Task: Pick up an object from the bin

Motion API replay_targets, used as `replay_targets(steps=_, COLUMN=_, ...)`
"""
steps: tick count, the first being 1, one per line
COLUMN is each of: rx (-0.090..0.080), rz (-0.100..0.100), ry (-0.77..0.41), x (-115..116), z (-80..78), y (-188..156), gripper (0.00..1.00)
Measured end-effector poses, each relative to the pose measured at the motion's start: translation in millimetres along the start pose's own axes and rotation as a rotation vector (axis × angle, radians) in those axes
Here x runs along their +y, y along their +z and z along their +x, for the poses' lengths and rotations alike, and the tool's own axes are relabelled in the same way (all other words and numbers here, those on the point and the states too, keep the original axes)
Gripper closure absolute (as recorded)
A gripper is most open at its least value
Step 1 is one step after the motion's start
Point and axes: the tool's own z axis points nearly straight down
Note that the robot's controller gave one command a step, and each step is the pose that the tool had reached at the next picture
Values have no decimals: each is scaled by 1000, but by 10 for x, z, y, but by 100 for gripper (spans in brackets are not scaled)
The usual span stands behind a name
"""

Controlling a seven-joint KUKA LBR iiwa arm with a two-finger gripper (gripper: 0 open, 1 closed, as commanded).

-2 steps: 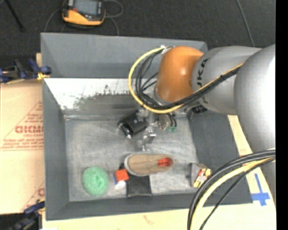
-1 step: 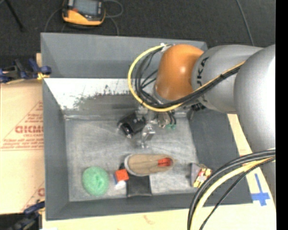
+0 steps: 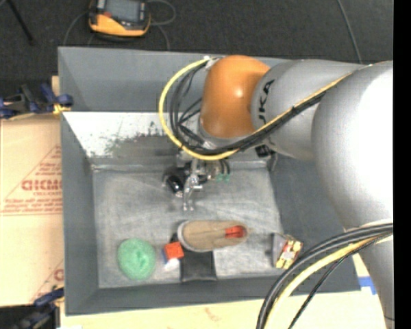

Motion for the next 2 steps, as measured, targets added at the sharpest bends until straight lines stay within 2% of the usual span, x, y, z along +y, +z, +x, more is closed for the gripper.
replay_targets(steps=1, rx=3, rz=-4, ry=114, x=-189, z=-20, y=185, gripper=0)
replay_targets(steps=2, rx=6, rz=4, ry=148, x=-447, z=-55, y=283, gripper=0)
